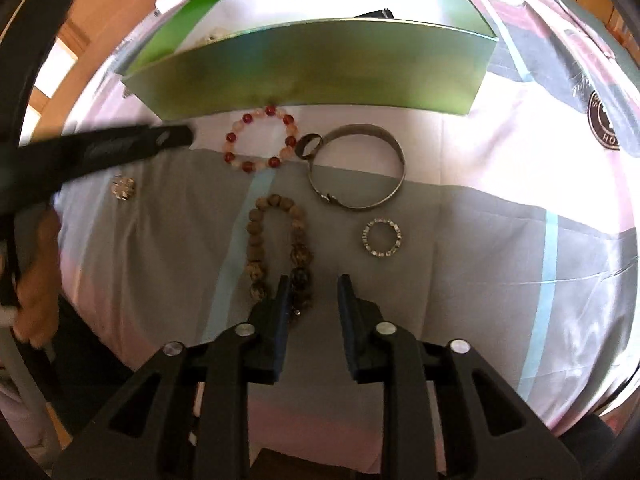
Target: Organize jewelry
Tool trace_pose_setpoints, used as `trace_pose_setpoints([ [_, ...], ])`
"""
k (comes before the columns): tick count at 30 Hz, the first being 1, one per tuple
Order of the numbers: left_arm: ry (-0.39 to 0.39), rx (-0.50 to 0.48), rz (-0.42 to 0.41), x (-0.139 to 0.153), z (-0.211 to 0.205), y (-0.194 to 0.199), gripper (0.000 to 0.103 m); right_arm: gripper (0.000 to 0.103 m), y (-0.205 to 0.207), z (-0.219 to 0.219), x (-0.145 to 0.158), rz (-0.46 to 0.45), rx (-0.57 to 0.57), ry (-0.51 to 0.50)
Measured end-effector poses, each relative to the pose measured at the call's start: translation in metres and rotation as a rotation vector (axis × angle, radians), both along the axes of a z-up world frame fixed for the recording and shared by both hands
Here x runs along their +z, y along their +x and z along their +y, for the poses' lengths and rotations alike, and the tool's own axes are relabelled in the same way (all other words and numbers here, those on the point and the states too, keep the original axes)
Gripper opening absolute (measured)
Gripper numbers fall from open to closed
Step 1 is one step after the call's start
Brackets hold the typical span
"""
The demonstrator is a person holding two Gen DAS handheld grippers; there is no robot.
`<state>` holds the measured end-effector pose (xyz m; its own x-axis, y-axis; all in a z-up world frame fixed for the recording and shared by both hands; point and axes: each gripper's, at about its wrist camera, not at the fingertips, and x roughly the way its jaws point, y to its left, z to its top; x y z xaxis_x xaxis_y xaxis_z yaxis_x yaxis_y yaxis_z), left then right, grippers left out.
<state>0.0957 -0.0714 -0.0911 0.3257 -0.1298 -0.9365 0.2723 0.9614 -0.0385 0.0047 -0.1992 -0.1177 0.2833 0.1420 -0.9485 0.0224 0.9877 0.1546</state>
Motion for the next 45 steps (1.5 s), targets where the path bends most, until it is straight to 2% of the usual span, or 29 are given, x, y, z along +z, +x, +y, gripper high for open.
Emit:
trace_pose_setpoints([
  [1, 0.029, -0.007, -0.013, -0.003, -0.008, 0.005, 0.028, 0.036, 0.003, 0.004, -0.001, -0.006, -0.001, -0.014],
  [3, 0.066, -0.014, -0.012, -0.015, -0.019, 0.019, 0.03, 0.036, 0.005, 0.007, -0.002, -0.017, 0.008, -0.041],
  [5, 0.079, -0.015, 0.013, -0.024, -0.022, 0.022, 0.03, 0.036, 0.01, 0.012, -0.006, -0.016, 0.018, -0.049],
  [8, 0.085, -0.029, -0.009, -0.027, -0.022, 0.019, 0.027, 0.036, 0.012, 0.016, -0.011, -0.022, 0.028, -0.065],
  [9, 0.086, -0.039, -0.013, -0.028, -0.024, 0.017, 0.021, 0.031, 0.012, 0.018, -0.011, -0.025, 0.032, -0.071],
  [10, 0.082, -0.049, -0.016, -0.027, -0.021, 0.012, 0.013, 0.017, 0.012, 0.019, -0.012, -0.029, 0.036, -0.077],
  [11, 0.082, -0.055, -0.017, -0.027, -0.018, 0.008, 0.009, 0.011, 0.011, 0.02, -0.012, -0.03, 0.04, -0.081],
  [12, 0.082, -0.059, -0.016, -0.027, -0.015, 0.0, 0.002, 0.011, 0.013, 0.023, -0.013, -0.026, 0.041, -0.071],
  [13, 0.079, -0.068, -0.01, -0.026, -0.01, -0.008, 0.001, 0.011, 0.012, 0.026, -0.015, -0.025, 0.041, -0.06],
  [21, 0.009, -0.104, 0.049, -0.019, 0.039, -0.077, 0.001, 0.011, -0.007, 0.014, -0.007, -0.018, 0.048, -0.014],
  [24, -0.023, -0.084, 0.054, -0.014, 0.052, -0.082, 0.001, 0.013, -0.008, 0.009, -0.006, -0.017, 0.012, -0.006],
  [25, -0.039, -0.07, 0.046, -0.012, 0.057, -0.074, 0.003, 0.018, -0.008, 0.008, -0.006, -0.01, -0.005, -0.006],
  [27, -0.057, -0.043, 0.023, -0.005, 0.058, -0.06, 0.005, 0.02, -0.007, 0.007, -0.009, -0.002, -0.013, -0.003],
  [29, -0.085, -0.003, 0.021, -0.003, 0.051, -0.04, 0.016, 0.02, -0.009, 0.01, -0.011, 0.003, -0.003, -0.013],
  [31, -0.104, 0.036, 0.038, -0.008, 0.027, -0.004, 0.02, 0.025, -0.011, 0.011, -0.011, 0.0, 0.005, -0.015],
  [33, -0.111, 0.048, 0.038, -0.011, 0.008, 0.012, 0.021, 0.026, -0.013, 0.01, -0.011, -0.004, 0.006, -0.007],
  [34, -0.113, 0.048, 0.028, -0.01, 0.0, 0.022, 0.026, 0.026, -0.013, 0.011, -0.012, -0.003, 0.008, -0.006],
  [35, -0.103, 0.051, 0.014, -0.009, -0.007, 0.027, 0.031, 0.026, -0.013, 0.011, -0.013, -0.001, 0.013, -0.005],
  [36, -0.075, 0.061, 0.001, -0.01, -0.013, 0.03, 0.041, 0.028, -0.013, 0.011, -0.014, 0.001, 0.019, -0.003],
  [39, 0.01, 0.049, 0.041, -0.031, -0.028, 0.038, 0.043, 0.034, -0.011, 0.015, -0.015, 0.001, 0.038, -0.007],
  [42, 0.049, 0.001, -0.038, -0.031, -0.035, 0.029, 0.039, 0.036, -0.011, 0.019, -0.015, -0.008, 0.048, -0.033],
  [44, 0.057, -0.014, -0.06, -0.03, -0.035, 0.024, 0.03, 0.036, -0.012, 0.023, -0.015, -0.017, 0.045, -0.054],
  [45, 0.057, -0.015, -0.062, -0.03, -0.033, 0.022, 0.016, 0.036, -0.012, 0.024, -0.015, -0.017, 0.045, -0.059],
])
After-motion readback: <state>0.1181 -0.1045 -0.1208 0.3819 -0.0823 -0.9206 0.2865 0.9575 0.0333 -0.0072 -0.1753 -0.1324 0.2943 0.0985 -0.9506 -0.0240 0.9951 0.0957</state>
